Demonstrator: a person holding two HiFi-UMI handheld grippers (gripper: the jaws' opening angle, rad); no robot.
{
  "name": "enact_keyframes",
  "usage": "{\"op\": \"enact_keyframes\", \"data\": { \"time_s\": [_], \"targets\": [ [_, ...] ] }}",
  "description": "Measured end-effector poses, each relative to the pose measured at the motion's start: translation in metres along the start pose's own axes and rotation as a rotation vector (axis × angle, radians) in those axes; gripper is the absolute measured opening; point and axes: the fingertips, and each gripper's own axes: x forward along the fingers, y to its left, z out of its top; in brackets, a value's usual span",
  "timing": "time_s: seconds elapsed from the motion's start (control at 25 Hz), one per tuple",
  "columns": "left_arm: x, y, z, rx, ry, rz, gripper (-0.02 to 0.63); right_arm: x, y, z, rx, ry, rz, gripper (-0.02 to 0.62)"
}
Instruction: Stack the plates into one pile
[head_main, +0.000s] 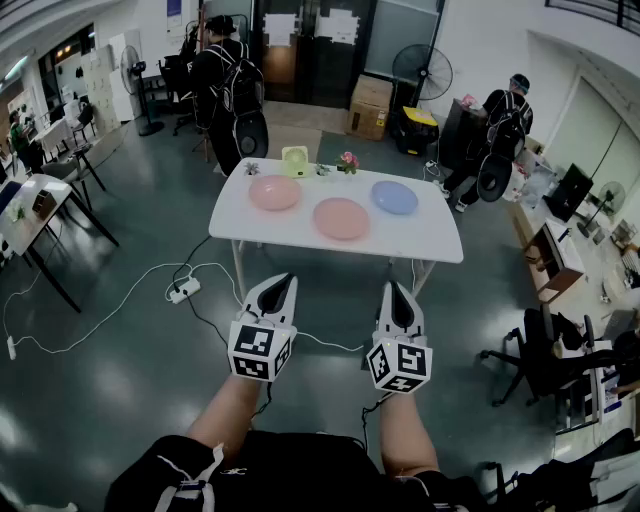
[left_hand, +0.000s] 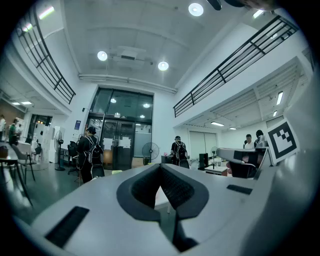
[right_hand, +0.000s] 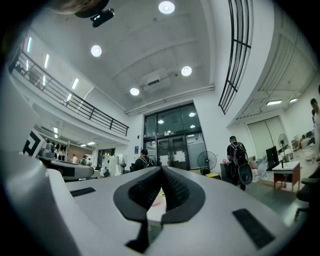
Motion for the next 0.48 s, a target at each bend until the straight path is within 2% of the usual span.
{"op": "enact_keyframes", "data": {
  "time_s": [0.48],
  "targets": [
    [0.008,-0.036,-0.003,0.007,0.016,-0.029,0.012,-0.016,-0.028,0.002,0.023,-0.012,-0.008,0.015]
  ]
}}
